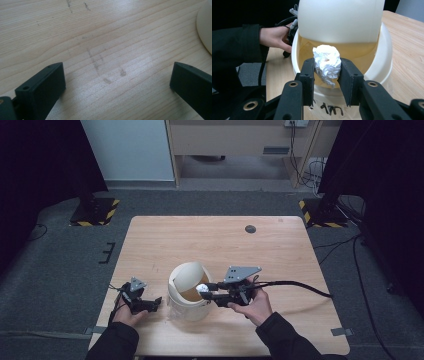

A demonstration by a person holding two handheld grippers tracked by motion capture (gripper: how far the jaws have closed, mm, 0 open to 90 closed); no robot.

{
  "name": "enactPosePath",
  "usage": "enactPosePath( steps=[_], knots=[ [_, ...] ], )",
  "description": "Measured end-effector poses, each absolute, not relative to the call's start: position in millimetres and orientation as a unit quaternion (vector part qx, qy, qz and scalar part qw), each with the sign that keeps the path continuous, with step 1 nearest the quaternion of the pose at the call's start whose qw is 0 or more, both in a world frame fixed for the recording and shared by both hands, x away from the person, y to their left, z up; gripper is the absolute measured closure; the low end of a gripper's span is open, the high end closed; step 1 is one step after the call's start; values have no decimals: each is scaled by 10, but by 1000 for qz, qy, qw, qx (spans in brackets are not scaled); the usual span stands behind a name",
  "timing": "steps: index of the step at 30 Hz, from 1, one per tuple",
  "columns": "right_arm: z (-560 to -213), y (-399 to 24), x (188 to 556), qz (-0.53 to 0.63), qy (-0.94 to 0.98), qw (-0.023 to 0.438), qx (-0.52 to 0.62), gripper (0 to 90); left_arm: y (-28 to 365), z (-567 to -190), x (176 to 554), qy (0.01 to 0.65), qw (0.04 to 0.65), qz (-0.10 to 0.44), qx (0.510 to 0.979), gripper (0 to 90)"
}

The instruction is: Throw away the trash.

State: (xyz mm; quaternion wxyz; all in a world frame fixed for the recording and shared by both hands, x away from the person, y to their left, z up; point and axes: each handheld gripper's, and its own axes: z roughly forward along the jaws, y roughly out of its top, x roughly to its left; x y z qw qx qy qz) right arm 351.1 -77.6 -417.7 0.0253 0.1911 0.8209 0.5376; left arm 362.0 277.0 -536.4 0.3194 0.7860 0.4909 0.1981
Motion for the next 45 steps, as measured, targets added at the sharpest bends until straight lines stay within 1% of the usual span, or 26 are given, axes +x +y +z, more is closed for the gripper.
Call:
enactPosePath(
  steps=[6,8,11,12,17,21,24,25,26,27,32,34,37,40,41,42,45],
  knots=[
    [-4198,-757,3522,537,820,29,194,647,2770,-5364,3621,491,319,198,786,0],
    [-4202,-750,3529,541,817,33,198,608,2770,-5364,3621,491,319,198,786,0],
    [-4203,-748,3532,543,815,35,197,590,2770,-5364,3621,491,319,198,786,0],
    [-4201,-748,3536,546,813,39,197,570,2770,-5363,3621,491,319,198,786,0],
    [-4185,-760,3539,547,813,44,196,559,2770,-5364,3621,491,319,198,786,0],
    [-4101,-817,3547,558,804,51,198,544,2770,-5364,3620,491,319,198,786,0],
    [-3981,-922,3572,576,789,69,204,500,2770,-5364,3620,491,319,198,786,0],
    [-3981,-922,3572,576,789,69,204,500,2770,-5364,3620,491,319,198,786,0],
    [-3944,-989,3599,584,780,79,212,463,2770,-5364,3620,491,319,198,786,0],
    [-3944,-989,3599,584,780,79,212,463,2770,-5364,3621,491,319,198,786,0],
    [-3909,-1206,3712,585,766,116,240,389,2770,-5364,3620,491,320,198,786,0],
    [-3909,-1266,3743,583,764,123,249,377,2770,-5363,3620,491,319,198,786,0],
    [-3951,-1411,3825,577,757,137,274,328,2770,-5364,3620,491,319,198,786,0],
    [-3993,-1481,3872,570,756,144,287,305,2770,-5364,3620,491,319,198,786,0],
    [-4055,-1561,3927,558,758,152,300,283,2770,-5364,3620,491,319,198,786,0],
    [-4055,-1561,3927,558,758,152,300,283,2770,-5364,3620,491,319,198,786,0],
    [-4218,-1698,4019,536,763,161,324,263,2770,-5364,3620,491,320,198,786,0]
  ],
)
